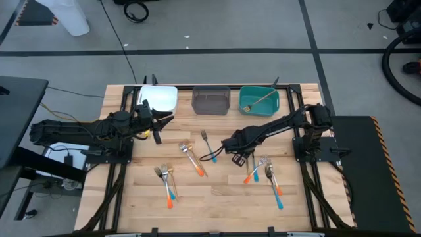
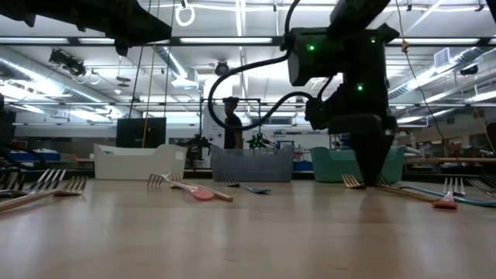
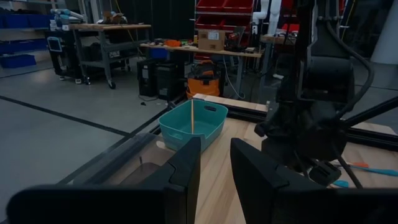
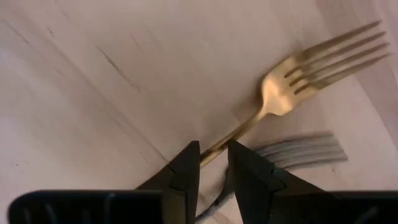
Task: Sort silverware by color (type)
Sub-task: Put the gold fork into the green bin
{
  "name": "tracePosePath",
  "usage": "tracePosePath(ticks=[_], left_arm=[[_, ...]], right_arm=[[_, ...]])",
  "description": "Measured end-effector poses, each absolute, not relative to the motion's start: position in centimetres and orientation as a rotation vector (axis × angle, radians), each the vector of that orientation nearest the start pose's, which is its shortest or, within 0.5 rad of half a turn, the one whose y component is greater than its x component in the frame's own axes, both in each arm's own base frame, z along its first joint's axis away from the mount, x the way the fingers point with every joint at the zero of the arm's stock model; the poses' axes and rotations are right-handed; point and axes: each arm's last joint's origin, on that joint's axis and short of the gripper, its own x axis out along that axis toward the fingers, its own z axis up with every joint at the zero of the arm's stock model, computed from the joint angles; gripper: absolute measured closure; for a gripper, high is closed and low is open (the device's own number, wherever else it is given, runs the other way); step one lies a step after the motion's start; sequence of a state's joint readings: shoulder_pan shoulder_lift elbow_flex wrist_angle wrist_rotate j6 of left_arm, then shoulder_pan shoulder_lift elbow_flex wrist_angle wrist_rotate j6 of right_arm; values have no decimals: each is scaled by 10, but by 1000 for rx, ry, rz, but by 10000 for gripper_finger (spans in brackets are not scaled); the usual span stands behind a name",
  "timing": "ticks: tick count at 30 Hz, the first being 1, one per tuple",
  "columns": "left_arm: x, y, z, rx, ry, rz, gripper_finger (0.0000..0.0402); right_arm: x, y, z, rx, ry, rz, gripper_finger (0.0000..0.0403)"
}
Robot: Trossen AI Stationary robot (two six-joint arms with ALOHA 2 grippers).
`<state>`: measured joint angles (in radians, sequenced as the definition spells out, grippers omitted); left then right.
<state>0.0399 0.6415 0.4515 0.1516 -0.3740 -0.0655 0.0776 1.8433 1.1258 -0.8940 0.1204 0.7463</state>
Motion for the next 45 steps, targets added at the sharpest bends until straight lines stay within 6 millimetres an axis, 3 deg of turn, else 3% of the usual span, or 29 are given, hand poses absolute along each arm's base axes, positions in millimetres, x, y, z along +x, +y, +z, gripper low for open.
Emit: tracePosePath(ticks=[14,26,30,42,45], left_arm=[[154,17,271,-60,24,415,306],[154,17,271,-59,23,415,306],[154,17,271,-59,24,415,306],[154,17,271,-59,24,415,306],[154,17,271,-58,24,415,306]], right_arm=[[317,27,145,457,1443,-566,331],[316,26,143,518,1440,-603,262],[318,26,143,507,1432,-587,258],[323,26,142,455,1393,-513,380],[327,28,144,441,1360,-475,389]])
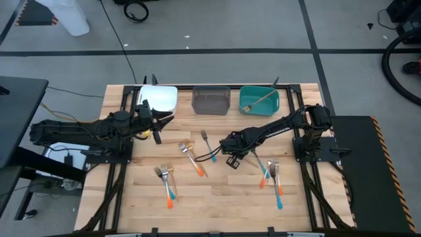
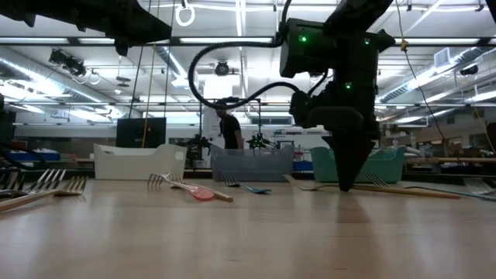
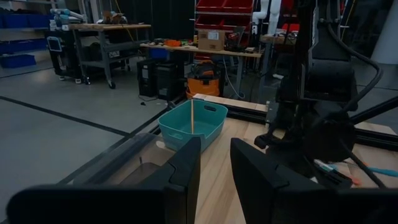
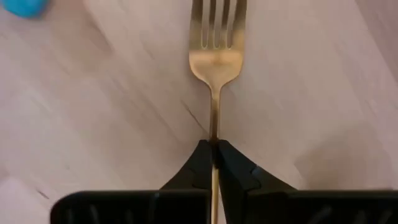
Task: Sort silverware by color (type)
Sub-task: Put the gold fork into the green bin
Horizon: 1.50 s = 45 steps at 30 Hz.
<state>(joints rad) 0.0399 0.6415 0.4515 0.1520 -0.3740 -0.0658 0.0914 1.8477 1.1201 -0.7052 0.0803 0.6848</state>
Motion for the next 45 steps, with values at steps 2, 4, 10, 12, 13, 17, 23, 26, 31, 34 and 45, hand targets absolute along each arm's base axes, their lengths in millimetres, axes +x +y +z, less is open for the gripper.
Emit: tracePosePath(ticks=[2,4,10,12,13,17,23,26,31,34,45], left_arm=[[154,17,271,-59,24,415,306],[154,17,271,-58,24,414,306],[154,17,270,-57,27,415,306],[154,17,270,-57,26,414,306],[154,17,270,-57,26,415,306],[154,17,270,-57,28,415,306],[154,17,270,-56,30,415,306],[154,17,270,-56,30,414,306],[154,17,270,-56,31,415,306],[154,17,270,-56,31,415,306],[154,17,270,-56,31,415,306]], right_arm=[[330,29,145,439,1336,-457,389],[333,29,147,442,1319,-445,385],[342,28,172,353,1223,-413,383],[343,27,184,282,1178,-407,383],[343,26,191,241,1154,-405,383],[337,25,212,14,1094,-394,382],[324,23,231,-370,1130,-315,381],[318,21,234,-574,1194,-247,381],[308,6,232,-799,1351,-168,381],[303,-8,232,-849,1436,-153,380],[282,-64,231,-935,1721,-119,380]])
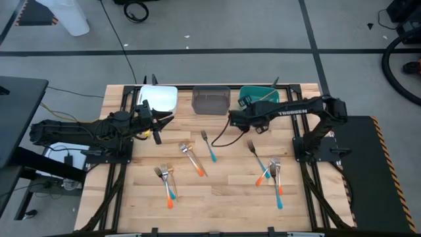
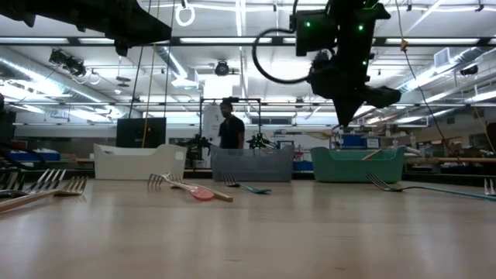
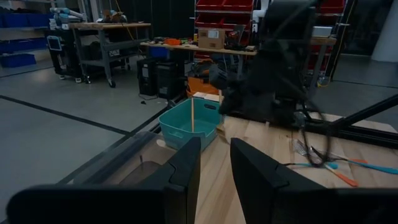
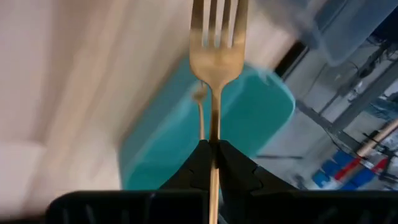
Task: Sort silverware by color (type)
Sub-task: Put the gold fork into the green bin
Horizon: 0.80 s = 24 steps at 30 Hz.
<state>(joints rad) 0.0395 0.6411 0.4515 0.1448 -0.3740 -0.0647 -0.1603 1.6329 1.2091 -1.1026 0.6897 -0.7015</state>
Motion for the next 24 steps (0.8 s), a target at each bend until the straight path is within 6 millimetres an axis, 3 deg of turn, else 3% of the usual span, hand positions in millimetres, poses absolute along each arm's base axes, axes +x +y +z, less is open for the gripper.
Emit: tracePosePath(ticks=[5,11,19,24], left_arm=[[154,17,270,-56,32,415,306],[154,17,270,-56,31,415,306],[154,17,270,-56,31,415,306],[154,17,270,-56,31,415,306]], right_arm=[[269,-86,233,-1044,1886,-51,380],[256,-117,233,-975,1970,-92,380],[249,-149,232,-898,1959,-188,380],[249,-157,222,-920,1918,-202,380]])
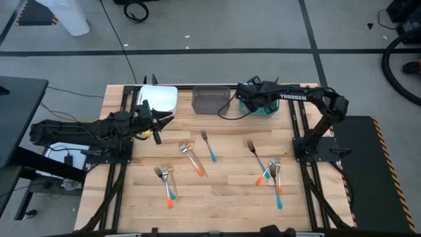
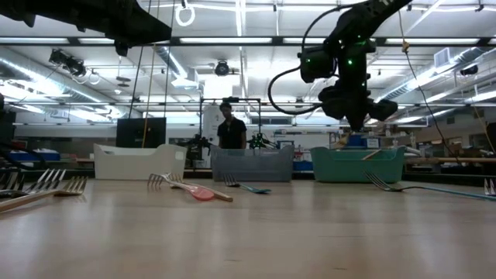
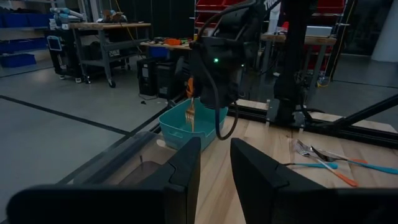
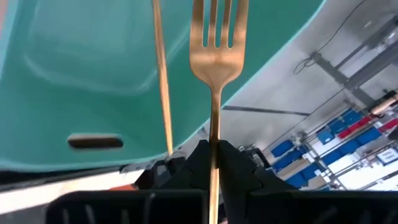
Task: Sort silverware by color (type)
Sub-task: Put the gold fork into the green bin
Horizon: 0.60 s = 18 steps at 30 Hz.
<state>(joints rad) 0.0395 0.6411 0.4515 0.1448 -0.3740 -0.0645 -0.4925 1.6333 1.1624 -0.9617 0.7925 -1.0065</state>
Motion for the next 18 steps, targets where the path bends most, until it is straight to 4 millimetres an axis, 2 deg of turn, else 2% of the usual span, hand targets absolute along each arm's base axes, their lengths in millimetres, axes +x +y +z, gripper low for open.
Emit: tracePosePath(ticks=[9,14,18], left_arm=[[154,17,270,-56,31,415,306],[154,17,270,-56,31,415,306],[154,17,270,-56,31,415,306]], right_arm=[[252,-159,206,-983,1870,-194,380],[254,-159,197,-963,1807,-188,382],[248,-155,186,-928,1796,-116,382]])
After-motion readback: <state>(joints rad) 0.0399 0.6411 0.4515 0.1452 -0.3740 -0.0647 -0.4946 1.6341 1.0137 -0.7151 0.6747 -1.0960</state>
